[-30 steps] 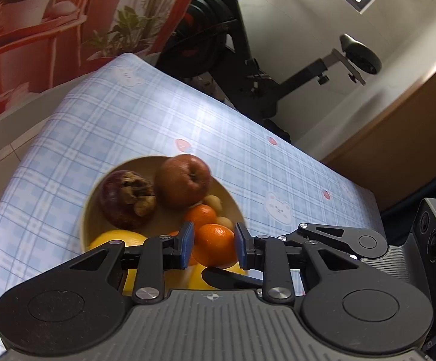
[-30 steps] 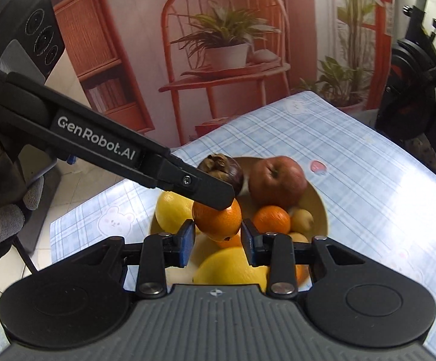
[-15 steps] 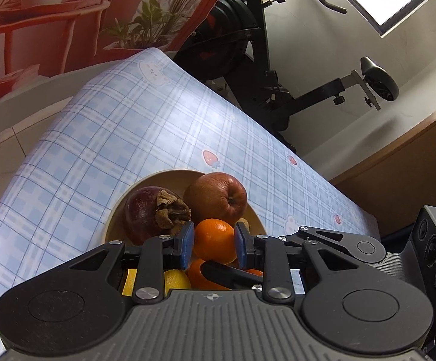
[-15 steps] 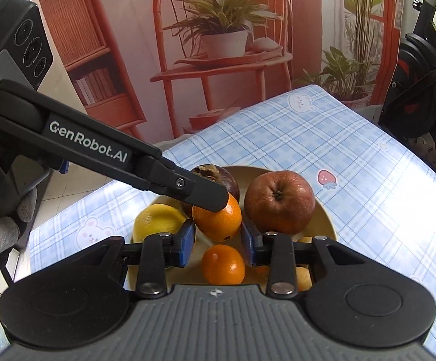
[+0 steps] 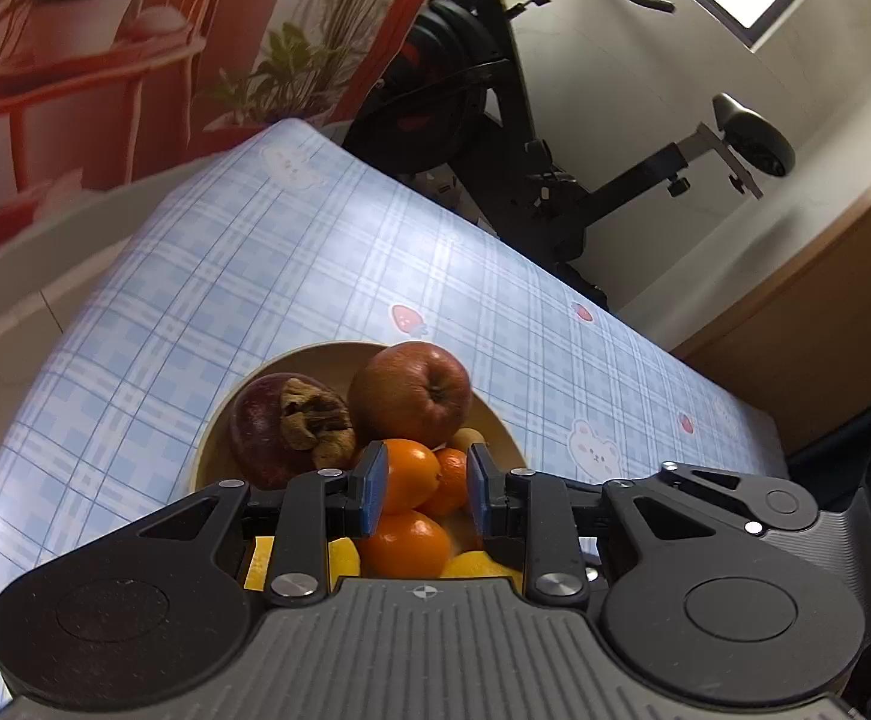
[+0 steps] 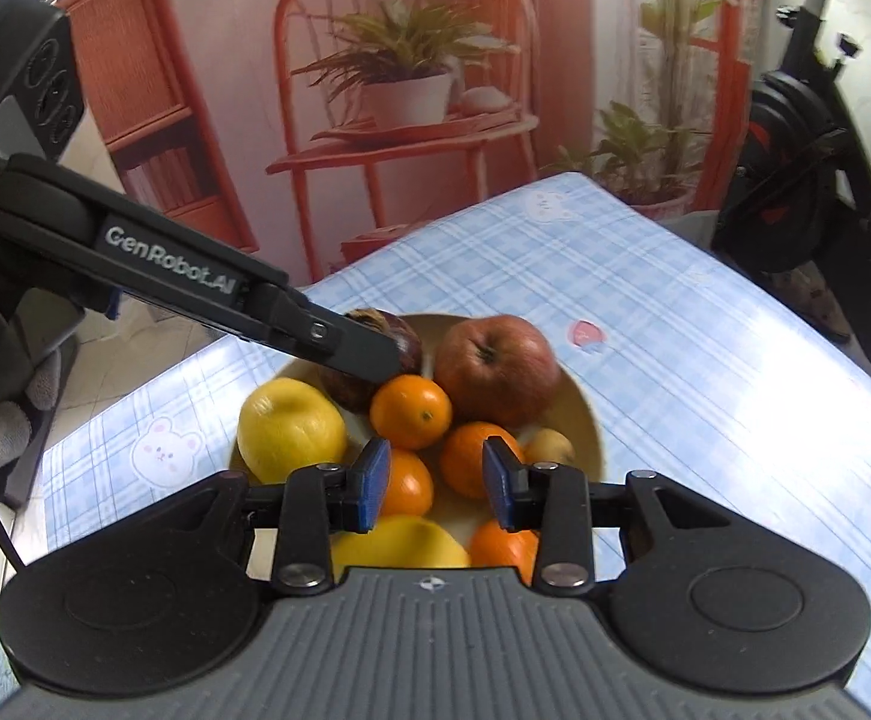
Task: Organize fruits
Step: 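Carry the mandarin onto the plate and open the left gripper, then move the left gripper to a green apple and grasp it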
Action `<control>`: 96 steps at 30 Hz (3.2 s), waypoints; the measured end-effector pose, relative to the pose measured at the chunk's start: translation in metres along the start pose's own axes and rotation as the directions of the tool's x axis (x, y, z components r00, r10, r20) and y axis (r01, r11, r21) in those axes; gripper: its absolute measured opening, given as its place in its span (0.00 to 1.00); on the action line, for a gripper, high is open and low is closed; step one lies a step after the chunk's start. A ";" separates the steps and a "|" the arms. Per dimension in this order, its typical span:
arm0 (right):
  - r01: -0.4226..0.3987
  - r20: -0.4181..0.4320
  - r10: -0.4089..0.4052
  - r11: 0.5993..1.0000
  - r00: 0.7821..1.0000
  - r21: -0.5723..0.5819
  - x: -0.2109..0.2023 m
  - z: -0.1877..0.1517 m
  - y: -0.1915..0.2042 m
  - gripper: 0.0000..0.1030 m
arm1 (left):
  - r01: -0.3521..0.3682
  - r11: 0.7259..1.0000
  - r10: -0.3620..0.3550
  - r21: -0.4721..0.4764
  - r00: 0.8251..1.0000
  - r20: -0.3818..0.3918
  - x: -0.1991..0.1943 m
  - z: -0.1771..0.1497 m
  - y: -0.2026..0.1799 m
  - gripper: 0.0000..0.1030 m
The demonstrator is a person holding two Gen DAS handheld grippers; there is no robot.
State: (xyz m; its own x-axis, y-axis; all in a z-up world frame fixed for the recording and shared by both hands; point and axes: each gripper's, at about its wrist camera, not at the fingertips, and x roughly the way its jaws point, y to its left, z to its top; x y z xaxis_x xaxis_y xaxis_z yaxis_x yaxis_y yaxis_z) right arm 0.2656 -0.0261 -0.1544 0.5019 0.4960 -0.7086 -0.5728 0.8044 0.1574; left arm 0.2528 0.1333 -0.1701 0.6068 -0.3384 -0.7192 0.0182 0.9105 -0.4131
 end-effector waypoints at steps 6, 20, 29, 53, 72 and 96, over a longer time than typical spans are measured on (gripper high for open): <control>0.077 0.066 -0.085 0.991 0.994 0.105 -0.049 -0.025 -0.016 0.37 | -0.025 0.997 0.021 0.075 0.998 0.058 -0.023 -0.015 -0.037 0.32; 0.240 0.179 -0.319 0.902 0.931 0.359 -0.174 -0.104 -0.065 0.37 | -0.084 0.950 0.025 0.302 0.980 0.196 -0.061 -0.067 -0.150 0.51; 0.280 0.089 -0.360 0.839 0.929 0.467 -0.206 -0.164 -0.089 0.37 | -0.017 0.951 -0.021 0.310 0.992 0.121 -0.040 -0.093 -0.174 0.51; 0.226 0.025 -0.279 0.826 0.960 0.517 -0.213 -0.234 -0.072 0.42 | 0.025 0.936 0.000 0.351 0.998 -0.069 0.003 -0.151 -0.202 0.50; 0.099 0.022 -0.126 0.866 0.992 0.490 -0.197 -0.242 -0.055 0.46 | 0.052 0.945 -0.003 0.322 0.989 -0.149 0.012 -0.157 -0.200 0.50; 0.098 0.017 -0.118 0.890 0.993 0.445 -0.170 -0.228 -0.060 0.41 | 0.209 0.955 -0.141 0.211 0.944 -0.298 0.062 -0.151 -0.203 0.47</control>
State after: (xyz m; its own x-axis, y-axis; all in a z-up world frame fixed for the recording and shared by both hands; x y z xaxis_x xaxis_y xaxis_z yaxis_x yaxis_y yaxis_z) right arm 0.0666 -0.2328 -0.2002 0.5772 0.4028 -0.7103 -0.1720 0.9103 0.3765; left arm 0.1665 -0.1087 -0.2154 0.3333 -0.5184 -0.7875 0.3115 0.8489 -0.4270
